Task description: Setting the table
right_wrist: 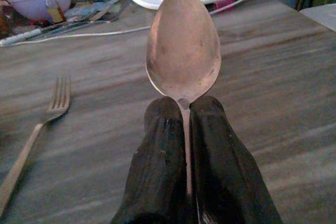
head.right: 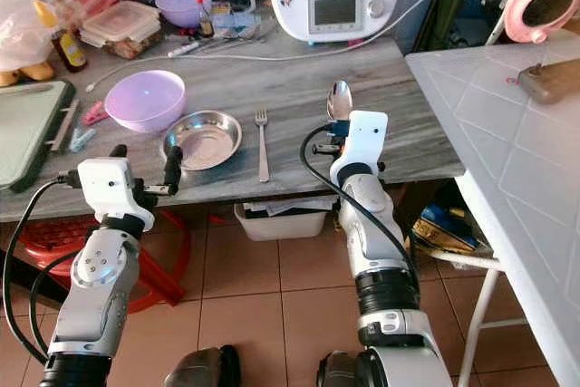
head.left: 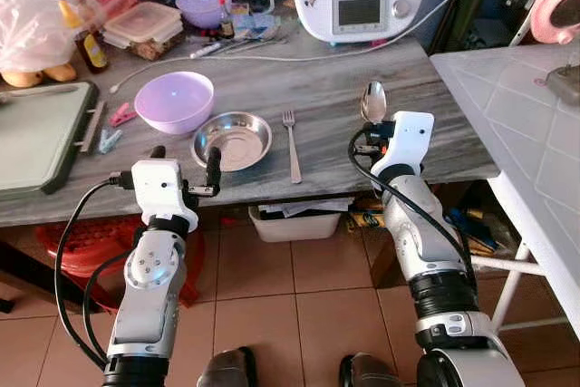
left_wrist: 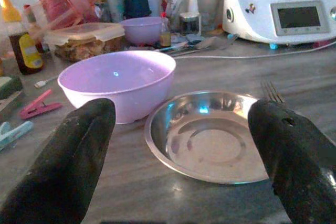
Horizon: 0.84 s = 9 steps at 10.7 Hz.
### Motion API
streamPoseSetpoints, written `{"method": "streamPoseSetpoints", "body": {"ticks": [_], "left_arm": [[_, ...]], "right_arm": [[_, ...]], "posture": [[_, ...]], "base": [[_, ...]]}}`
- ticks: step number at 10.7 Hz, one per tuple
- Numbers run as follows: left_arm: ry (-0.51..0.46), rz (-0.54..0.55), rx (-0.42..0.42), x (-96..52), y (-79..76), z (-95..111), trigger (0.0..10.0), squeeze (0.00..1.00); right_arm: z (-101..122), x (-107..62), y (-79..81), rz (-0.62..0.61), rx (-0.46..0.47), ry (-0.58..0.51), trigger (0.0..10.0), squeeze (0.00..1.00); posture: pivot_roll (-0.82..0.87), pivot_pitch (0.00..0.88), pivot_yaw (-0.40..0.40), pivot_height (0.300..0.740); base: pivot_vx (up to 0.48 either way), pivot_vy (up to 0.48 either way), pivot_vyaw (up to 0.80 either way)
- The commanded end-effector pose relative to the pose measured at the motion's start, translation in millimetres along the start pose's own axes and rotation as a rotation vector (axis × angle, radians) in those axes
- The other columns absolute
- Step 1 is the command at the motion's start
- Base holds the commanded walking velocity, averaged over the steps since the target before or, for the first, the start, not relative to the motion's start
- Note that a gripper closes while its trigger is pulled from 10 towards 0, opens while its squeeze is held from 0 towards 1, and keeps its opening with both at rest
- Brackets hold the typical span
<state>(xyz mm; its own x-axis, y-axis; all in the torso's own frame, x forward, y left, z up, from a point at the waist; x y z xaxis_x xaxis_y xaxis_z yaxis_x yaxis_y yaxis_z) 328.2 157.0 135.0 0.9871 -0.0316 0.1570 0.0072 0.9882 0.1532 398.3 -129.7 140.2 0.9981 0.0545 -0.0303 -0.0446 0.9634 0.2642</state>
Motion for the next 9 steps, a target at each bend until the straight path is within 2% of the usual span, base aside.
{"method": "streamPoseSetpoints", "body": {"ticks": [1,2,3,4,7,9], "left_arm": [[0.007,0.011,0.016,-1.2,3.9,-1.0,10.0,0.0],[0.007,0.011,0.016,-1.2,3.9,-1.0,10.0,0.0],[0.087,0.102,0.099,-30.3,38.0,-19.8,10.0,0.0],[0.113,0.136,0.137,-41.8,51.1,-23.4,10.0,0.0],[0.065,0.148,0.12,-33.1,51.0,-7.5,10.0,0.0],[0.074,0.138,0.116,-33.2,48.5,-8.4,10.0,0.0]], "right_arm": [[4.4,1.0,4.1,0.016,0.001,-0.015,10.0,0.0],[4.4,1.0,4.1,0.016,0.001,-0.015,10.0,0.0],[5.9,19.7,39.6,0.095,0.082,0.012,10.0,0.0],[7.8,25.2,56.6,0.122,0.111,0.017,10.0,0.0],[7.2,25.5,53.9,0.119,0.101,0.007,10.0,0.0],[-1.7,26.1,46.3,0.081,0.113,0.042,10.0,0.0]], "posture": [[0.03,0.121,0.077,0.74],[0.03,0.121,0.077,0.74],[0.09,0.177,0.062,0.74],[0.09,0.181,0.062,0.74],[0.08,0.181,0.059,0.74],[0.08,0.182,0.058,0.74]], "base": [[0.0,0.0,0.0],[0.0,0.0,0.0],[0.0,0.0,0.8],[0.0,0.0,0.0],[0.0,0.0,0.0],[0.0,0.0,0.0]]}}
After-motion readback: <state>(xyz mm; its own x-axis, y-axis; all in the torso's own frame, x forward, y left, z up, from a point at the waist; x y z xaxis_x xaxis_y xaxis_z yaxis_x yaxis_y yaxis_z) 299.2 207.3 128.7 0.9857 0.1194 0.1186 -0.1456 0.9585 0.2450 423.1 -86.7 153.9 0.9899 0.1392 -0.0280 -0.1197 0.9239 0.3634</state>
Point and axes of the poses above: a point about 5 cm out from each wrist's last joint towards the gripper, its own x axis pointing out of the wrist towards the gripper, its own z axis along the axis of the wrist's last joint, y = z × x, the point moved 5 cm from there along x, pointing out of the wrist towards the gripper, and after that the axes turned 9 degrees about x, right-handed, at the moved point
